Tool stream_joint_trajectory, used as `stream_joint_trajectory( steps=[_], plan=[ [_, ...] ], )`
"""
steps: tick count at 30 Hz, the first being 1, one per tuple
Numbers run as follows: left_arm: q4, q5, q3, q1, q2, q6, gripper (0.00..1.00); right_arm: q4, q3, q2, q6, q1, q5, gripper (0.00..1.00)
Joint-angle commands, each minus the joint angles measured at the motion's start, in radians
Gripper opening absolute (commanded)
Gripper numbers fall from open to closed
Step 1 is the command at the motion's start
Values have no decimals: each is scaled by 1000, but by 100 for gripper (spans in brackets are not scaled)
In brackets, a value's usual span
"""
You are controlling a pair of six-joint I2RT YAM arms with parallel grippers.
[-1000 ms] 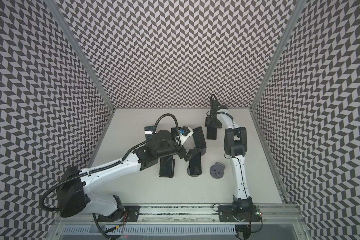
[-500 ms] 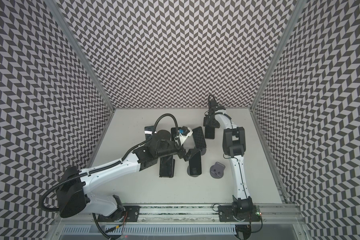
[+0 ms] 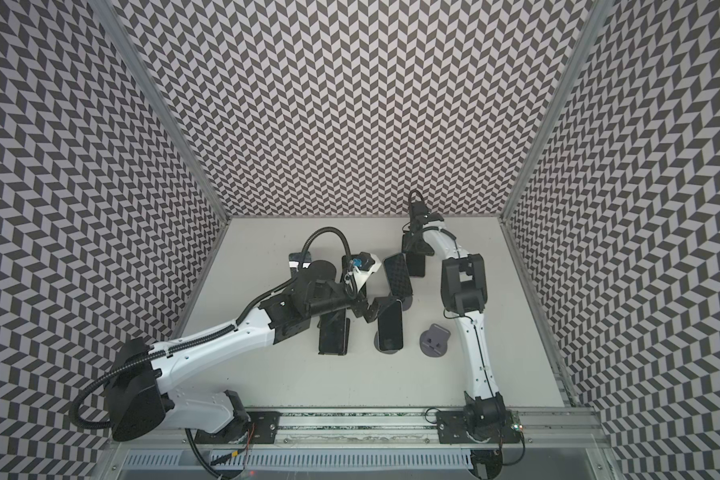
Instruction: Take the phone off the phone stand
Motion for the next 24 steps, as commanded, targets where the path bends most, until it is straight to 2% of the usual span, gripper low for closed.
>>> stream_joint_trajectory(
  steps=[1, 24],
  plan=[
    [-10, -4, -17, 5, -24, -9, 100, 16, -54, 62, 20, 5, 23, 59],
    [-10, -24, -3, 4, -43, -20, 100, 56, -156, 42, 8, 3, 13, 67]
  ],
)
